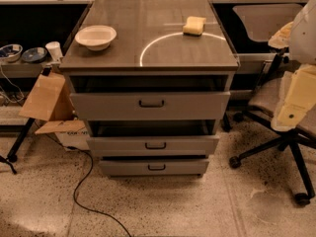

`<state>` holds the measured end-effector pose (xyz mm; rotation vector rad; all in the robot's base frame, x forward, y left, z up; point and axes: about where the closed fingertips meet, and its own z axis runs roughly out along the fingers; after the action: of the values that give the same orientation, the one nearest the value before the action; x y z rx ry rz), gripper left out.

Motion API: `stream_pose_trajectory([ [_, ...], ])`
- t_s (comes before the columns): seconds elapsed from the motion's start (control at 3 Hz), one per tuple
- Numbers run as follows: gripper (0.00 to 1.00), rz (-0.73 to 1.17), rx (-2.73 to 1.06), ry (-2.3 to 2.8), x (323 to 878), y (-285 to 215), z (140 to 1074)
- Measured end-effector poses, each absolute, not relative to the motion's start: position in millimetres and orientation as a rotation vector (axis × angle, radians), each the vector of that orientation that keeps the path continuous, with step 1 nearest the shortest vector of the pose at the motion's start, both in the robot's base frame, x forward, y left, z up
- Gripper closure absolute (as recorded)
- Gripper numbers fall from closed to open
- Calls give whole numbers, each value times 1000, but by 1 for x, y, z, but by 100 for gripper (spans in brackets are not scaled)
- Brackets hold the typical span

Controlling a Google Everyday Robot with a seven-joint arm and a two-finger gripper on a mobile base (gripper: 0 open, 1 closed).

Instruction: Open top drawer

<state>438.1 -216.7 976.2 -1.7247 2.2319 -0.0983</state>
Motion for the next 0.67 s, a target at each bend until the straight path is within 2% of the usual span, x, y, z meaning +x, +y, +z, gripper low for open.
stream_pose_trajectory([
  [0.67,0,-70,-1704,2251,443,-208,968],
])
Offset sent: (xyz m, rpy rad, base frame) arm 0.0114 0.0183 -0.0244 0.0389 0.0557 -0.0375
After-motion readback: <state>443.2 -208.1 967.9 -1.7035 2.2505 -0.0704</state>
